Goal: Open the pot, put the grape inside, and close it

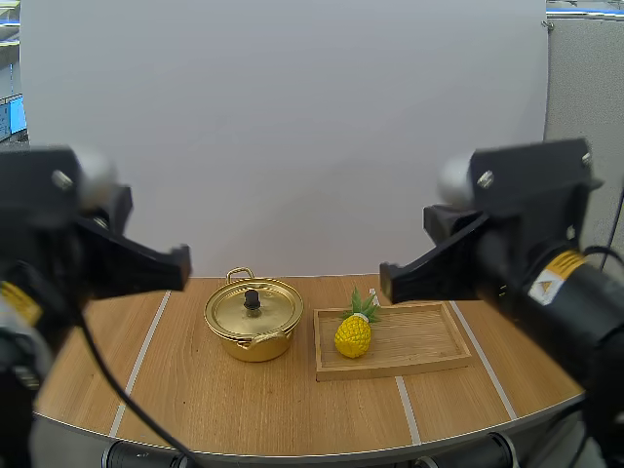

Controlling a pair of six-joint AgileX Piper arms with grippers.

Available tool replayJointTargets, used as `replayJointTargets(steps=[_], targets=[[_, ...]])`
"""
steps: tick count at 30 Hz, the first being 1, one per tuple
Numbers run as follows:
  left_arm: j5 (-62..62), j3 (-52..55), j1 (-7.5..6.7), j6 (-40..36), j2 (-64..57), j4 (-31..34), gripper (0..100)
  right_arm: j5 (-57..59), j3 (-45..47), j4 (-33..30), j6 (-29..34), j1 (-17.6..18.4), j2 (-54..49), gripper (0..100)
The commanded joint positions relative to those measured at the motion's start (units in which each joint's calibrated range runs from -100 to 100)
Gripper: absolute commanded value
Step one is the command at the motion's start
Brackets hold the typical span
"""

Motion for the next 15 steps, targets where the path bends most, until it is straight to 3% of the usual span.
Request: replayJointTargets(steps=[1, 6, 15], targets=[[-26.6, 17.2, 0.06, -0.8, -0.2, 3.9, 0, -30.9, 15.3, -0.7, -2.4, -0.2, -0.3, 0], [-41.0, 28.4, 0.06, -0.8, -0.2, 4.0, 0, -49.7, 26.3, -0.7, -2.4, -0.2, -0.3, 0], [-63.4, 41.7, 0.06, -0.9, -0.2, 4.0, 0, -54.0, 36.8, -0.7, -2.4, -0.2, -0.3, 0]])
